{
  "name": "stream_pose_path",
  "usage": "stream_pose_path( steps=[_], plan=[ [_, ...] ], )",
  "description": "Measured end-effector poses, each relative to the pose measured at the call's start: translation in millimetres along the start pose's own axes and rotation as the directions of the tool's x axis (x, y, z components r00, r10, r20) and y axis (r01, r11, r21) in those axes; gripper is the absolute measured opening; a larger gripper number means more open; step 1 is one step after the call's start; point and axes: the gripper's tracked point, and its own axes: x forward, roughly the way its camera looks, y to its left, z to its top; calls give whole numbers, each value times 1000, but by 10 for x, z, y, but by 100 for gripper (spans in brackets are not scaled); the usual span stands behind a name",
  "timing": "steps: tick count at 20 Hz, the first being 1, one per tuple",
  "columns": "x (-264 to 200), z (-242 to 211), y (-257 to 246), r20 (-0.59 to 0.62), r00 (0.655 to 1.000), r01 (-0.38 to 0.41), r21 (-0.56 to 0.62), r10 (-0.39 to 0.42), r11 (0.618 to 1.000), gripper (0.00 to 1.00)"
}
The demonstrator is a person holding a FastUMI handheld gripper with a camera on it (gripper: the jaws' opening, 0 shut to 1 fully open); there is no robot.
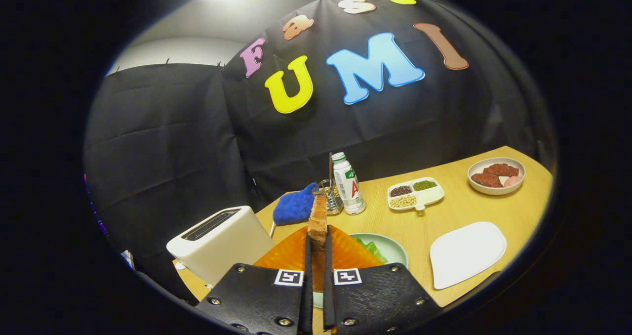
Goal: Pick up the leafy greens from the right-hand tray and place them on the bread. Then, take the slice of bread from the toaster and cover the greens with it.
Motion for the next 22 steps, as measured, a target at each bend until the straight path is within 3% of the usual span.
stream_pose_path(
  steps=[6,11,13,16,18,22],
  plan=[
    [211,-261,11,-47,998,-36,103,41,994,8],
    [218,-401,-254,-75,996,45,69,-40,997,9],
    [186,-436,-343,-89,992,89,-11,-89,996,14],
    [111,-392,-489,-65,982,169,-142,-179,975,39],
    [76,-330,-511,-39,979,187,-189,-198,964,54],
    [-71,-205,-580,-14,978,199,-213,-207,957,57]
  ],
)
